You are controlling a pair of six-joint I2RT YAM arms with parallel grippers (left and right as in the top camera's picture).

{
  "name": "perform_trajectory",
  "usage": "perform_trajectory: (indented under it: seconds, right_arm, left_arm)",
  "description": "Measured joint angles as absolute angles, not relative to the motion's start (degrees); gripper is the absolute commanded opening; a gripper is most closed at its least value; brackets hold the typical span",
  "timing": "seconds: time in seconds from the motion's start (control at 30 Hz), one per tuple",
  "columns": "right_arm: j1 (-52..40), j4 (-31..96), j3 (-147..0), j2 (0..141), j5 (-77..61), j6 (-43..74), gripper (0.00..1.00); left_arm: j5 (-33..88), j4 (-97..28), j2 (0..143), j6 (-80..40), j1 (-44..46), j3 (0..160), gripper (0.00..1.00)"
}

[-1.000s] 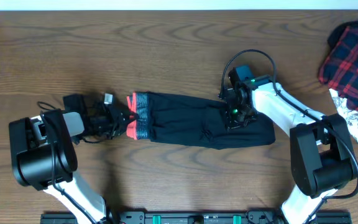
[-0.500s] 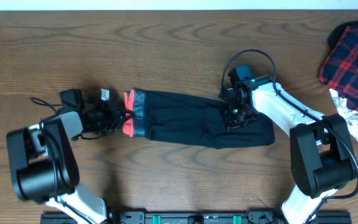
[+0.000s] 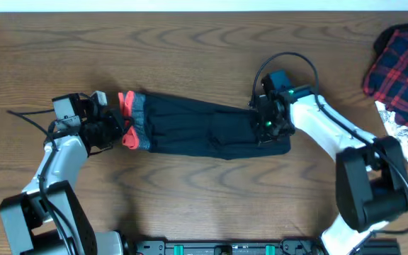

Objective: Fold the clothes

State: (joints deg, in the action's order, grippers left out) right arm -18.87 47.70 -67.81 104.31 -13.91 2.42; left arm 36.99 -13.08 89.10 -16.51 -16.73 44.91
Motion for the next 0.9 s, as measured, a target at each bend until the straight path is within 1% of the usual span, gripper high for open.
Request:
perform_trajectory:
  seconds: [0.13,0.37,0.53,0.77,0.9]
  right_arm:
    - [-17.5,47.7,-68.0,99.3,-14.0,2.6,0.02]
    - [-11.6,47.9,-68.8,91.1,-13.9,3.4,0.04]
    - [-7.5,49.2,-68.9,90.6,-12.6,3.5,0.04]
    - [-2.2,50.2,-68.9,90.6,-11.0,3.6,0.04]
    - [-0.1,50.4,-68.9,90.6,-10.5,3.7,0.04]
  left_arm:
    - [36.3,-13.3,88.6,-16.5,-19.2,44.9,0.06]
    - [35.5,-16.9,87.9,-16.4,-24.4,45.9,0.06]
    - [35.0,-18.9,87.9,-16.1,-24.7,48.6,0.06]
    - [28.7,-27.5,87.9,-14.1,-25.0,56.1,0.06]
    - [25.6,-30.1,87.9,-13.3,-25.1,60.2,0.06]
